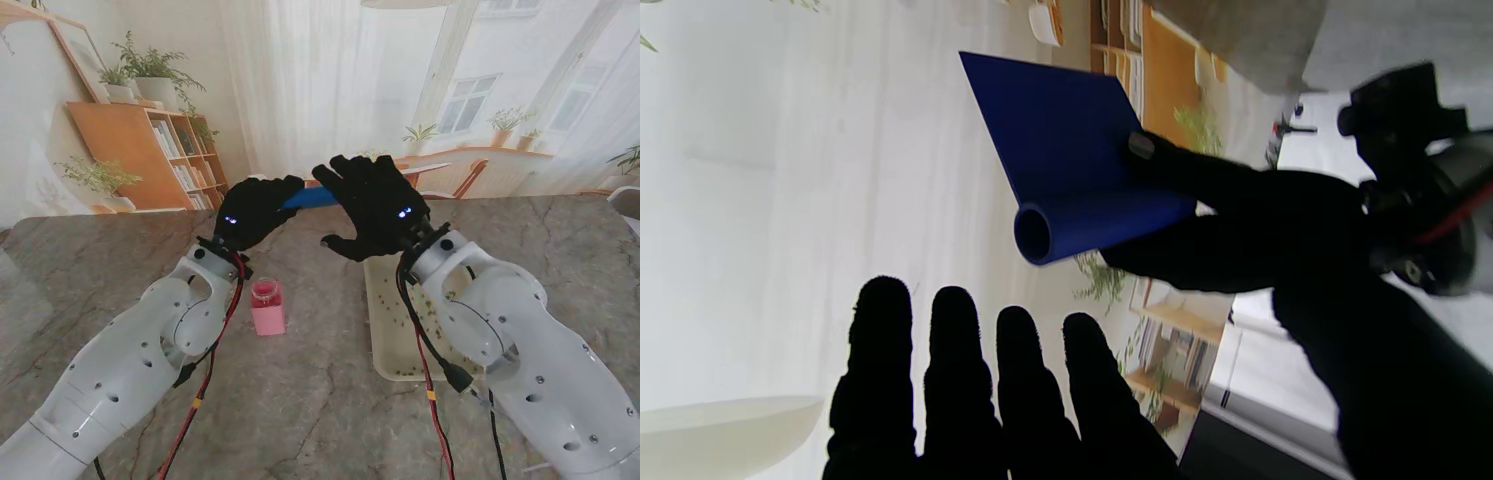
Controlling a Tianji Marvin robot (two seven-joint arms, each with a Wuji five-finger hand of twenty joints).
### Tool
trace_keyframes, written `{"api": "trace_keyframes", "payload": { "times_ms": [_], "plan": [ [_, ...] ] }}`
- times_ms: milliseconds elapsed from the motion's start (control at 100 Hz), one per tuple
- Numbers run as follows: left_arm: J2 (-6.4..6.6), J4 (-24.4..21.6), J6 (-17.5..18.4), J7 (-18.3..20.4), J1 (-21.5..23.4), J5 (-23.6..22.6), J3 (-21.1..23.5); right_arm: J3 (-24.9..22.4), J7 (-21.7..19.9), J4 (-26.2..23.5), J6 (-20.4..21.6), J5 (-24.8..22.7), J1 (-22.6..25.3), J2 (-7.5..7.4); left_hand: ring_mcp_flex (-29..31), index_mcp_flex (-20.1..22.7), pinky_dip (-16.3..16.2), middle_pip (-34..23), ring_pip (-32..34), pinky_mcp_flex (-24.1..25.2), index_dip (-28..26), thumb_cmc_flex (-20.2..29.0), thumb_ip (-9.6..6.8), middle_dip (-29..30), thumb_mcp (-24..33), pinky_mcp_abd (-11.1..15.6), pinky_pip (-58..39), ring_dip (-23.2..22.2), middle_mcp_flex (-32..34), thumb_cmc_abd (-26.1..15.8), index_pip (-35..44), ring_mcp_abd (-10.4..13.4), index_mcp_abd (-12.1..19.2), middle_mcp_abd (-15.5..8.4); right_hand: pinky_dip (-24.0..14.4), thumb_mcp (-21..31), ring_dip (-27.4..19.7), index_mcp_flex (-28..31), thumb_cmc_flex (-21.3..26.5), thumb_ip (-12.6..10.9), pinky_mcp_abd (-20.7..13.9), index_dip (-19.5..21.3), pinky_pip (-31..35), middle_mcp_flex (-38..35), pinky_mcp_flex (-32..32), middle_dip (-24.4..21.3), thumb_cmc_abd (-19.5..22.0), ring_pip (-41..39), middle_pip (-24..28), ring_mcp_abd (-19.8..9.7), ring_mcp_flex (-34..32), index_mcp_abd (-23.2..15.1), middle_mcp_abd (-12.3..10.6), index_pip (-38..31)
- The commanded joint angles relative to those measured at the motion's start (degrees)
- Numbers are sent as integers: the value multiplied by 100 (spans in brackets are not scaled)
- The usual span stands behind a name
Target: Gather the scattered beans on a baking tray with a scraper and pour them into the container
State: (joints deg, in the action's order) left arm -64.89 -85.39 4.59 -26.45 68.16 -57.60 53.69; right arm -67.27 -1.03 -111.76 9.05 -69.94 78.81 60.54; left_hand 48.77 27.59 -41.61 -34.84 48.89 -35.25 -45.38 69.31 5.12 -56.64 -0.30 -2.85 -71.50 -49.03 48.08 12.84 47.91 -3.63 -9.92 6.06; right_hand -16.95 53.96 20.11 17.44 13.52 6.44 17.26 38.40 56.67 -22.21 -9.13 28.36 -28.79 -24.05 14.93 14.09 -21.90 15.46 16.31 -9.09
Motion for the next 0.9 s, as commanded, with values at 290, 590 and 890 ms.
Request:
{"api": "trace_keyframes", "payload": {
  "times_ms": [290, 590, 890],
  "plan": [
    [-60, -108, 214, -104, 94, 65, -4, 691, -722, 567, -343, -40, -973, -12, -358, 394, -304, 116, -73, 353, 504, 457, -85, -420, -187, 361, 224, -196, -53, -378, -190, 284, 414, -250, -14, 603, 227, 504, 381, 29, -214, 247, 324, -323, -433, 213, -452, -708, 653, -295, -582, -105, -205, -503],
    [-114, -145, 618, -1, 155, 429, 30, 1184, -868, 993, -677, 121, -1393, 15, -248, 530, -354, 260, -196, 286, 608, 412, -86, -472, -215, 399, 358, -193, 109, -282, -170, 336, 573, -365, -284, 573, 624, 940, 547, 40, -545, 771, 885, -968, -1223, 594, -432, -1698, 1533, -926, -1348, -905, -811, -1479],
    [-85, -60, 915, 416, -16, 591, -47, 1445, -921, 1158, -561, 285, -1630, 22, -161, 663, -427, 361, -243, 254, 682, 397, -88, -532, -211, 341, 382, -234, 241, -205, -209, 292, 627, -377, -629, 698, 752, 1510, 1071, -46, -1356, 511, 1416, -2392, -2851, 573, -513, -2101, 2071, -1958, -3014, -2147, -1805, -2883]
  ]
}}
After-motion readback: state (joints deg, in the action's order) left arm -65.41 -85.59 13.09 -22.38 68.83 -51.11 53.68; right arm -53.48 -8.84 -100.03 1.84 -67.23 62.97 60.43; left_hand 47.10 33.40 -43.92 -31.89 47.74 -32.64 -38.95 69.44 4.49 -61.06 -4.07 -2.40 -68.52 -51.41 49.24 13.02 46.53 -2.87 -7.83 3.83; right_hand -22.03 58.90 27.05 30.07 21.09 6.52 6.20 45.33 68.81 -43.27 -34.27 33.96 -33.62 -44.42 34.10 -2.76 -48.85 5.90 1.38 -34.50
